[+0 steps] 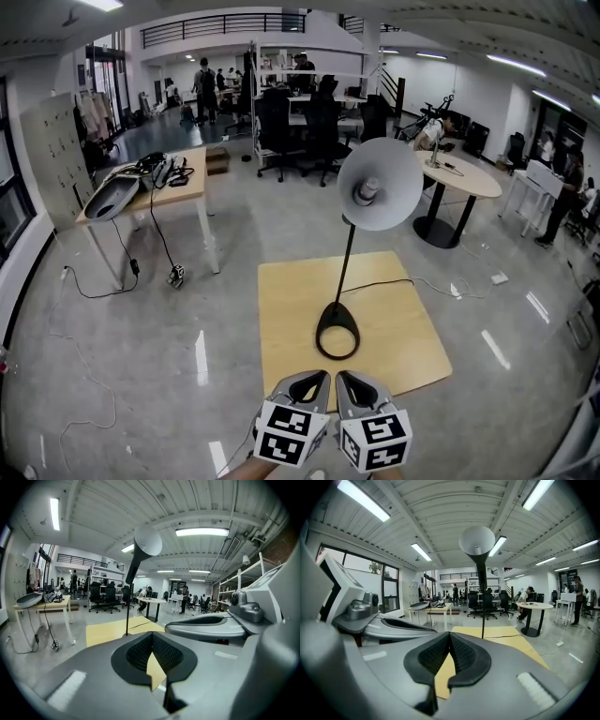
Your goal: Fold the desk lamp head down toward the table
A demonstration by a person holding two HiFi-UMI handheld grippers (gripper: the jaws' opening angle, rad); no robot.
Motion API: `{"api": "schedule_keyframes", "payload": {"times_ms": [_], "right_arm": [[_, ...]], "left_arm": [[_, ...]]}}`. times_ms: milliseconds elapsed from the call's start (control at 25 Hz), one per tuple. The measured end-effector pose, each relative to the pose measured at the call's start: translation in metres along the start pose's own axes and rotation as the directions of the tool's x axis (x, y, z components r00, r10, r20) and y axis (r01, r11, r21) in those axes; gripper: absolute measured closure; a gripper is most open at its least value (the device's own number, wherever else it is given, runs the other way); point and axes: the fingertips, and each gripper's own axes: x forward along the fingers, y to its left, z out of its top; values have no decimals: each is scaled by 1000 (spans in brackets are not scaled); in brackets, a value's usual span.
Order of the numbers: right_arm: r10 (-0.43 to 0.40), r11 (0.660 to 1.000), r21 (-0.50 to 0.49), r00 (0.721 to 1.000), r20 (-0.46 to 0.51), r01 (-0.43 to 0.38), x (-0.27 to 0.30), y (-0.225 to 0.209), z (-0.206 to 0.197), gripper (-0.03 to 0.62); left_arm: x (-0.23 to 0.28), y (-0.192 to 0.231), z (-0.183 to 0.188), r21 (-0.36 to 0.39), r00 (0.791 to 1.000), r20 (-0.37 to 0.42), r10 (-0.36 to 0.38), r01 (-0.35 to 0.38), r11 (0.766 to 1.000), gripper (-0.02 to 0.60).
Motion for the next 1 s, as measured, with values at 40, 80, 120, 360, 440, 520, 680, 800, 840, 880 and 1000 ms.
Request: {"api": "schedule_keyframes", "payload": {"times_ms": [40, 80, 120, 360, 440, 520, 680, 800, 840, 880, 1000], "right_arm": [[5, 1000, -5, 1000, 1, -5, -3, -23, 8, 589], [10, 1000, -10, 1000, 3, -10, -6, -46, 15, 589], [16, 1000, -17, 1000, 6, -16, -9, -69, 22, 589], [62, 993, -100, 998, 24, -59, -25, -177, 56, 589], [79, 988, -133, 996, 32, -74, -42, -209, 70, 589], [94, 982, -168, 995, 43, -85, -60, -241, 89, 589], [112, 956, -281, 991, 71, -88, -63, -265, 141, 589], [112, 925, -374, 990, 89, -71, -62, -269, 174, 590], [108, 910, -411, 990, 93, -60, -64, -267, 187, 590], [100, 893, -447, 990, 98, -46, -64, -265, 201, 589], [77, 859, -512, 991, 111, -9, -51, -250, 236, 591]], "left_arm": [[17, -12, 12, 0, 1000, 1, 4, -4, 1000, 563], [34, -24, 24, -1, 1000, 3, 9, -9, 1000, 563], [51, -36, 35, 0, 1000, 4, 14, -14, 1000, 563], [135, -97, 87, 11, 999, 15, 34, -34, 999, 563], [152, -127, 104, 6, 999, 20, 29, -29, 1000, 563], [165, -155, 124, 4, 999, 24, 25, -25, 1000, 563], [180, -161, 168, 19, 999, 43, 17, -17, 1000, 563], [185, -155, 190, -3, 998, 58, -14, 14, 1000, 563], [184, -154, 198, -10, 998, 62, -28, 28, 1000, 563], [182, -152, 207, -13, 997, 64, -43, 44, 999, 563], [179, -128, 230, -8, 994, 67, -83, 84, 996, 563]]}}
